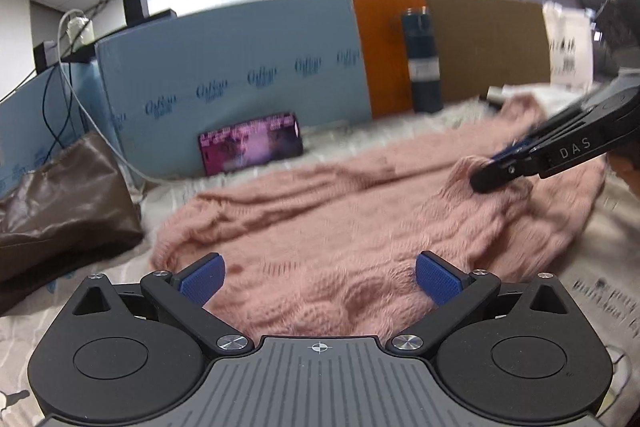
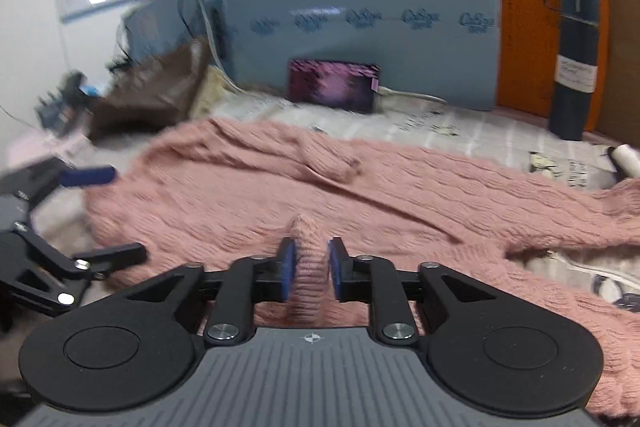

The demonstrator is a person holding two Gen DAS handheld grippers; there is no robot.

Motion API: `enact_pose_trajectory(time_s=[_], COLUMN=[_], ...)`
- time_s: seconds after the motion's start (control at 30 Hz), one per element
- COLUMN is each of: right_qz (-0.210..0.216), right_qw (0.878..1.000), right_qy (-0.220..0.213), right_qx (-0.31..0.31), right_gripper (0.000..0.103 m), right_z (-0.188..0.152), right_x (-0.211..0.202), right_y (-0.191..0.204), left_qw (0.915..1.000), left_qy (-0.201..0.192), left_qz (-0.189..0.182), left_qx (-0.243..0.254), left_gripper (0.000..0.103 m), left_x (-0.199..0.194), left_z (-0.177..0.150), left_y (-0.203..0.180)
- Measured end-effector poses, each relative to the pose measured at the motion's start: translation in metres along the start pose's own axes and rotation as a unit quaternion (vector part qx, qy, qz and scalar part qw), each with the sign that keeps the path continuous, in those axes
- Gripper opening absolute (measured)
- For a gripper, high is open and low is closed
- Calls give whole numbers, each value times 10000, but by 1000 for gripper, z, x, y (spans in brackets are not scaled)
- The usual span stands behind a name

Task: Fold clothes

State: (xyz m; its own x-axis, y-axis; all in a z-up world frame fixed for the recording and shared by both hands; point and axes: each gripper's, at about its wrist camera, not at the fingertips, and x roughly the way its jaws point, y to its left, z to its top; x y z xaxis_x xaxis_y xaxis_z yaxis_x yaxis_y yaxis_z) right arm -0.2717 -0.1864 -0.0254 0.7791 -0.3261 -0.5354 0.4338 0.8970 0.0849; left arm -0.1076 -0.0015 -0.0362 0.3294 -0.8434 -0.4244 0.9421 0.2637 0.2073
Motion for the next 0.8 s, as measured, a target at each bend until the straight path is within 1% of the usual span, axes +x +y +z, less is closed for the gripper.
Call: enact_pose_trajectory(time_s=[0.07,0.1,0.17,0.27,0.3,0.37,0.4,0.43,0.5,0.57,0.6,0.67,0.7,0.73,0.8], right_qz=[-188,-250,-389,-489,-501,-512,-478,-444,-391,-360,-370,-340,-277,-210,10], right_qw=[9996,9992,9979,9962,9959,9959,9963,9966,9968,9957,9950,9934,9922,9908,9873], right_qy=[31,41,118,188,181,168,122,76,-74,-307,-411,-586,-624,-657,-643], right_qx=[-220,-324,-511,-697,-724,-724,-708,-691,-697,-792,-826,-924,-1042,-1162,-1450], right_gripper=[35,38,47,53,53,58,58,58,63,78,81,85,87,92,95], right_z=[-4,-7,-10,-14,-14,-14,-13,-13,-13,-14,-15,-19,-22,-25,-34], right_x=[4,5,8,12,12,12,10,7,-2,-14,-21,-34,-40,-47,-60], right_y=[4,5,7,9,9,7,5,3,0,-6,-10,-17,-20,-23,-27], left_qw=[9999,9998,9996,9994,9995,9997,9998,9998,9995,9987,9981,9969,9963,9956,9933], left_qy=[131,182,237,242,207,139,84,1,-223,-462,-570,-732,-762,-764,-778], left_qz=[70,96,130,156,147,128,131,150,162,134,130,28,-53,-155,-354], left_qx=[43,62,122,180,161,125,114,113,121,167,190,295,381,510,783], left_gripper=[103,103,103,103,103,103,103,103,103,103,103,103,103,103,103], left_x=[4,5,7,7,5,3,1,-2,-12,-22,-27,-38,-42,-47,-56], left_z=[-1,-1,-2,-3,-3,-1,-1,0,0,-2,-3,-5,-6,-7,-8], left_y=[-3,-4,-6,-8,-7,-5,-4,-2,3,9,12,16,18,20,23])
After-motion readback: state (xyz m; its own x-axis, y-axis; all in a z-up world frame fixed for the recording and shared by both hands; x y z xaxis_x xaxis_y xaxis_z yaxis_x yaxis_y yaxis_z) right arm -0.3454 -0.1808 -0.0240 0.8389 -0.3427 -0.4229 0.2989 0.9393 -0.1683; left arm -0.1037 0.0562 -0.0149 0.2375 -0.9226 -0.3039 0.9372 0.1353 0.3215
